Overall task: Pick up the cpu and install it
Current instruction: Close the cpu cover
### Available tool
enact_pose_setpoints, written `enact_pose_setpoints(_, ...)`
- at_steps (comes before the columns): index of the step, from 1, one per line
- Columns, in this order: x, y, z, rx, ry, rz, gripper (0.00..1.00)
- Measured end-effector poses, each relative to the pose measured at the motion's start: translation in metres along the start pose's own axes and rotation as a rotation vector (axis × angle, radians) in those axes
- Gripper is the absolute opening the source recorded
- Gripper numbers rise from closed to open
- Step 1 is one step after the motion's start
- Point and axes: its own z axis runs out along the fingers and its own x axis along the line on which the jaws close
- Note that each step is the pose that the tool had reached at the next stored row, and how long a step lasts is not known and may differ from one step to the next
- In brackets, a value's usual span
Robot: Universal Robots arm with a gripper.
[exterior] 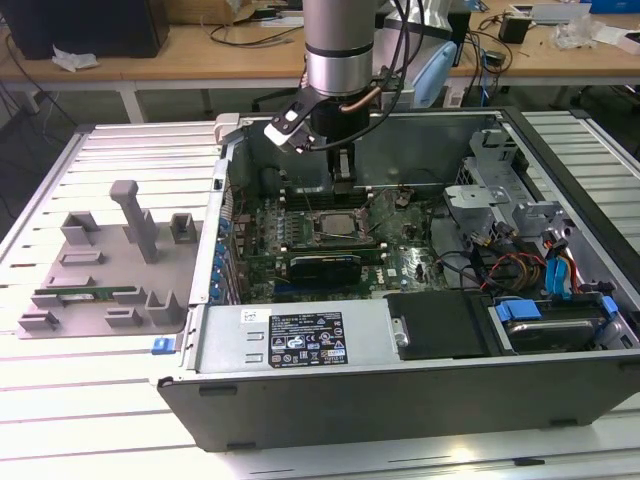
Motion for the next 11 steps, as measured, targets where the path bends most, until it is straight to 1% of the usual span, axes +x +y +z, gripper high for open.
enact_pose_setpoints(4,0.0,0.0001,-0.0015,0.0,-0.0001,0.0,0.11)
enact_pose_setpoints(6,-0.0001,0.0003,-0.0062,0.0,-0.0001,0.0,0.11)
enact_pose_setpoints(11,-0.0002,0.0005,-0.012,-0.0001,0.0001,0.0,0.11)
